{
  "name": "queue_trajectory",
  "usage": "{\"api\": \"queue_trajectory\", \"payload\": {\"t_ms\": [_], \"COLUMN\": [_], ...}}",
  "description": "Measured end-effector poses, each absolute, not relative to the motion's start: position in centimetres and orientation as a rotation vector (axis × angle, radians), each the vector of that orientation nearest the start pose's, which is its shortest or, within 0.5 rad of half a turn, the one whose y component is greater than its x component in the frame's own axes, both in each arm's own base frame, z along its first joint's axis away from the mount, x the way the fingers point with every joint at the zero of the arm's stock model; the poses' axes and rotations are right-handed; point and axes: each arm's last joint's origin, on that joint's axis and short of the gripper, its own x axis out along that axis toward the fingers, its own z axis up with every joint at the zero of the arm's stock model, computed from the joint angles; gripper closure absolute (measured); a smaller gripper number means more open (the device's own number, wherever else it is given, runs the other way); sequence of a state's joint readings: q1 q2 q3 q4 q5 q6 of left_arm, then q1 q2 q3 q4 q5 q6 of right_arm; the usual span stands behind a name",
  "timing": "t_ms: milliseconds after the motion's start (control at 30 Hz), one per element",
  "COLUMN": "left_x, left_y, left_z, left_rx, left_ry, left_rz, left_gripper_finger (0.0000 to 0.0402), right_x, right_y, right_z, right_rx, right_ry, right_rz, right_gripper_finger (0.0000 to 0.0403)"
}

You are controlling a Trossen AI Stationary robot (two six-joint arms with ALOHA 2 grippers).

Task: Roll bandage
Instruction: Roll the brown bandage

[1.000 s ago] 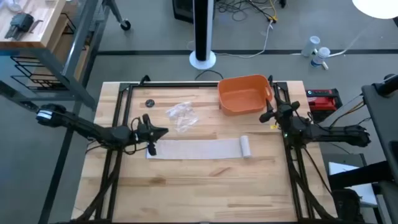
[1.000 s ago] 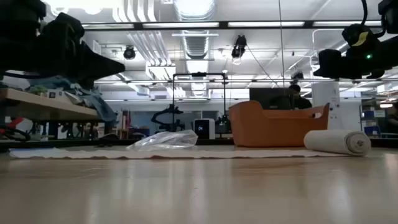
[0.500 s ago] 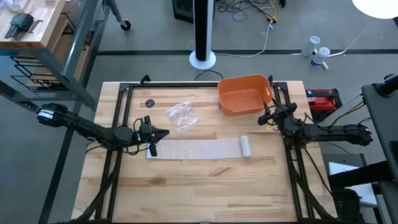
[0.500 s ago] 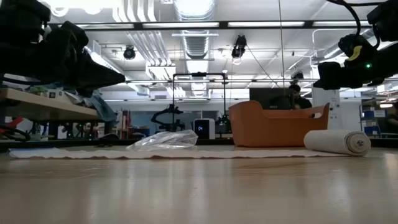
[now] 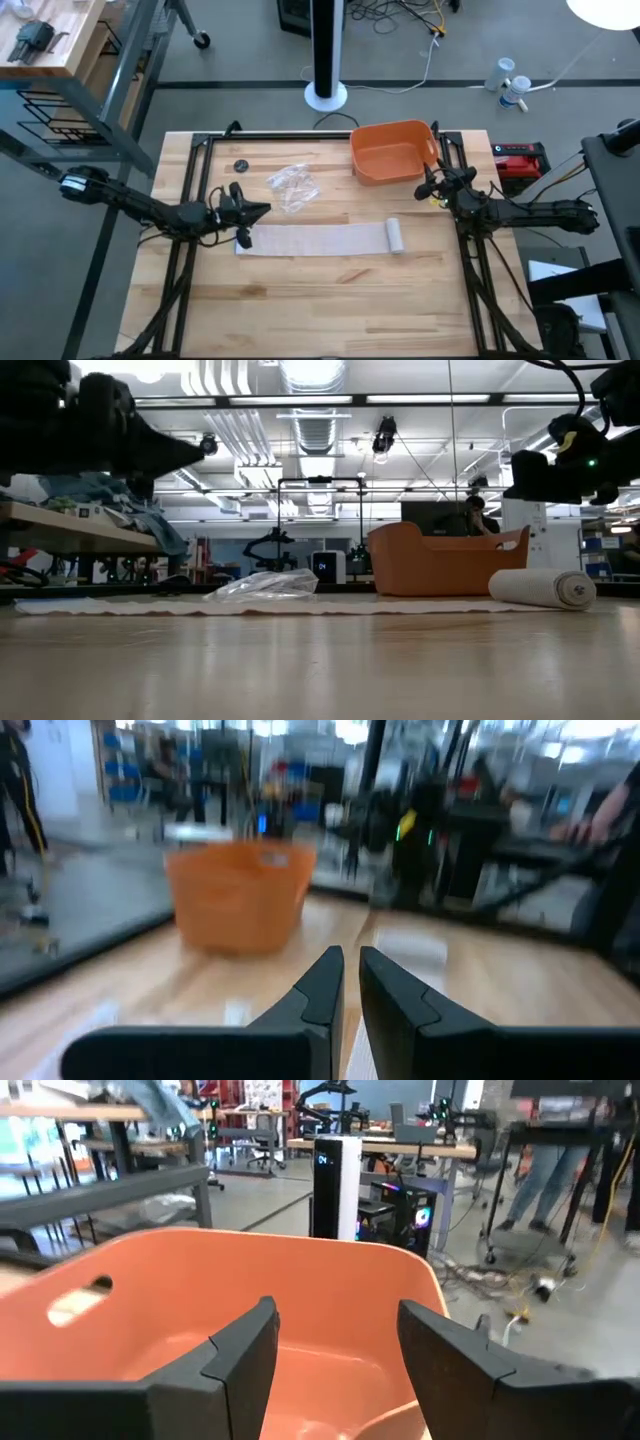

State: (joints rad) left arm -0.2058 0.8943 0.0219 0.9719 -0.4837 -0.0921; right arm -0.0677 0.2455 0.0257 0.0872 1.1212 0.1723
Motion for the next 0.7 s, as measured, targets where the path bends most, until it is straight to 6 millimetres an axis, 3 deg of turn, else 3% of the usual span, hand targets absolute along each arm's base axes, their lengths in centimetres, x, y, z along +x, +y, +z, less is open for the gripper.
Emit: {"api": "queue_trajectory", "payload": {"t_ms": [700], "left_x": [15.08], "left_y": [-1.76], "left_z": [16.91], "left_rx": [-0.067], "left_ry": [-0.095], "left_rz": [0.281], "left_gripper_finger": [0.0374], "right_x": [9.81], "right_y": [-3.07], "right_z": [16.87], "right_rx": [0.311], "right_ry": [-0.145], "right_rz": [-1.038], "right_gripper_finger": [0.0203]}}
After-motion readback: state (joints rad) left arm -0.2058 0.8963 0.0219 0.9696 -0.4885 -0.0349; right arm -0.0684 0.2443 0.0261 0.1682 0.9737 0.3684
